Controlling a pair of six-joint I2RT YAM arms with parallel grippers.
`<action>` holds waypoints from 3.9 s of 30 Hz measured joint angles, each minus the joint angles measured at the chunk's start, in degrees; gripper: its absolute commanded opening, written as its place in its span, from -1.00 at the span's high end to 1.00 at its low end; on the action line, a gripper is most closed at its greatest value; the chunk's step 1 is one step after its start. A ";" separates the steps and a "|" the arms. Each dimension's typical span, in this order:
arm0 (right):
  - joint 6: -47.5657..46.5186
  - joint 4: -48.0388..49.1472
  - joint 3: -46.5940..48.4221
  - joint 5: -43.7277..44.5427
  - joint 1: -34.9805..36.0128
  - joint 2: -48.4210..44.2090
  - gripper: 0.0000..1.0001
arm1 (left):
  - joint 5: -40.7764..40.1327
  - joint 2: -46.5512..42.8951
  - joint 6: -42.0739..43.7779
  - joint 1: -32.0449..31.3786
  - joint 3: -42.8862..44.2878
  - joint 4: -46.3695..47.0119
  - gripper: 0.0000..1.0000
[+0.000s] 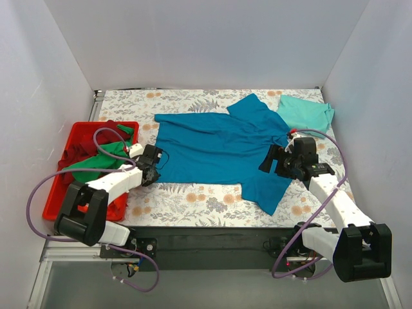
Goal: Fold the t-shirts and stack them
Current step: Flatten the tshirt out
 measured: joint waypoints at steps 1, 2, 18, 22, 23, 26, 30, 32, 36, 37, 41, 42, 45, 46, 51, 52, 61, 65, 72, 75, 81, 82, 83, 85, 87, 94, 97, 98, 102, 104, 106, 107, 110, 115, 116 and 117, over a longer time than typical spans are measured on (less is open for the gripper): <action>0.00 -0.09 0.00 0.04 0.00 -0.02 -0.88 | 0.07 0.17 0.07 0.00 0.11 0.22 1.00; -0.02 -0.20 0.00 0.15 0.00 -0.09 -0.88 | 0.11 0.22 0.13 0.00 0.13 0.39 1.00; -0.22 -5.27 -2.62 5.44 0.00 2.89 -0.87 | 7.72 0.74 11.28 1.62 15.43 -1.27 1.00; -0.22 -5.22 -2.62 6.75 0.00 5.75 -0.87 | 9.64 2.95 15.06 4.55 18.21 -0.46 1.00; -0.22 -5.20 -2.60 7.19 0.00 6.62 -0.87 | 10.03 3.43 16.04 5.31 18.08 -0.63 1.00; -0.20 -5.16 -2.58 8.55 0.00 9.25 -0.87 | 10.60 3.67 18.27 6.78 16.52 -0.57 1.00; 0.00 -4.35 -1.44 9.66 0.00 11.50 -0.87 | 10.88 3.39 20.37 8.13 13.46 -0.15 1.00; 0.11 -4.20 -0.76 10.56 0.02 12.50 -0.87 | 11.15 3.34 21.11 8.70 12.94 -0.15 1.00; 0.13 -3.98 0.98 12.66 0.02 14.86 -0.87 | 11.91 3.23 22.10 9.73 12.92 1.22 1.00; 0.13 -4.02 1.53 13.09 0.00 15.56 -0.87 | 12.17 3.23 22.29 9.92 12.92 1.49 1.00; 0.00 -4.11 3.23 14.16 0.00 17.35 -0.86 | 13.29 3.23 22.67 10.25 12.92 1.88 1.00; 0.00 -4.20 3.39 14.21 0.00 17.31 -0.86 | 13.55 3.23 22.71 10.25 12.92 1.90 1.00; 0.00 -5.05 3.45 14.29 0.00 15.10 -0.86 | 14.75 3.17 22.77 10.25 12.92 2.23 1.00; 0.04 -5.51 3.39 14.32 0.00 13.55 -0.86 | 15.15 3.08 22.82 10.25 12.92 2.32 1.00; 0.79 -7.58 1.68 14.36 0.00 3.72 -0.79 | 16.65 2.51 22.93 10.25 12.92 2.75 1.00; 1.33 -7.87 0.90 14.27 0.00 2.32 -0.75 | 16.87 2.47 22.93 10.25 12.92 2.78 1.00; 7.02 -12.85 -7.96 14.19 0.46 -0.35 -0.63 | 17.94 0.68 22.91 10.25 12.52 2.93 1.00; 9.27 -13.57 -8.76 14.60 1.22 -2.03 -0.48 | 18.05 -0.28 22.88 10.25 12.39 3.13 1.00; 11.89 -15.30 -9.62 15.72 2.01 -3.78 -0.35 | 18.10 -0.63 22.88 10.25 12.20 3.15 1.00; 12.52 -16.96 -10.12 16.44 2.69 -5.55 -0.24 | 18.10 -0.94 22.86 10.25 12.09 3.15 1.00; 13.94 -20.41 -10.19 17.35 4.28 -9.53 -0.04 | 18.12 -1.14 22.82 10.25 12.09 3.17 1.00; 14.08 -20.79 -10.19 17.38 4.61 -9.57 -0.01 | 18.14 -1.14 22.82 10.25 12.09 3.17 1.00; 14.25 -21.03 -10.19 17.55 4.94 -9.51 0.03 | 18.14 -1.14 22.80 10.25 12.09 3.17 1.00; 14.69 -21.33 -10.16 17.73 5.73 -8.98 0.05 | 18.12 -1.14 22.73 10.25 12.09 3.17 1.00; 15.13 -21.75 -10.16 18.01 6.67 -8.13 0.05 | 18.12 -1.14 22.71 10.25 12.09 3.17 1.00; 16.87 -22.60 -10.12 19.61 10.32 -6.45 0.03 | 18.12 -1.14 22.71 10.25 12.07 3.17 1.00; 17.64 -22.67 -10.12 20.39 11.19 -5.64 0.04 | 18.12 -1.16 22.71 10.25 12.04 3.17 1.00; 18.01 -22.71 -10.05 20.65 11.30 -5.38 0.05 | 18.12 -1.16 22.71 10.25 12.02 3.19 1.00; 19.04 -22.73 -9.97 23.50 11.85 -5.38 0.10 | 18.12 -1.16 22.71 10.25 11.96 3.19 1.00; 19.63 -22.71 -9.97 24.68 11.96 -6.08 0.17 | 18.16 -1.20 22.71 10.25 11.80 3.23 1.00; 19.85 -22.69 -9.97 25.29 11.98 -6.29 0.24 | 18.27 -1.27 22.71 10.25 11.45 3.30 1.00; 19.85 -22.67 -9.97 25.33 11.98 -6.19 0.27 | 18.29 -1.27 22.71 10.25 11.37 3.30 1.00; 19.87 -22.34 -9.97 25.20 12.00 -5.40 0.28 | 18.29 -1.29 22.71 10.25 11.32 3.30 1.00; 20.44 -22.14 -9.97 24.22 13.33 -5.27 0.42 | 18.29 -1.31 22.71 10.25 11.23 3.30 1.00; 20.74 -22.10 -9.97 24.20 13.73 -5.29 0.46 | 18.27 -1.31 22.71 10.25 11.23 3.30 1.00; 20.92 -22.05 -9.97 24.17 14.10 -5.27 0.52 | 18.29 -1.31 22.71 10.25 11.23 3.30 1.00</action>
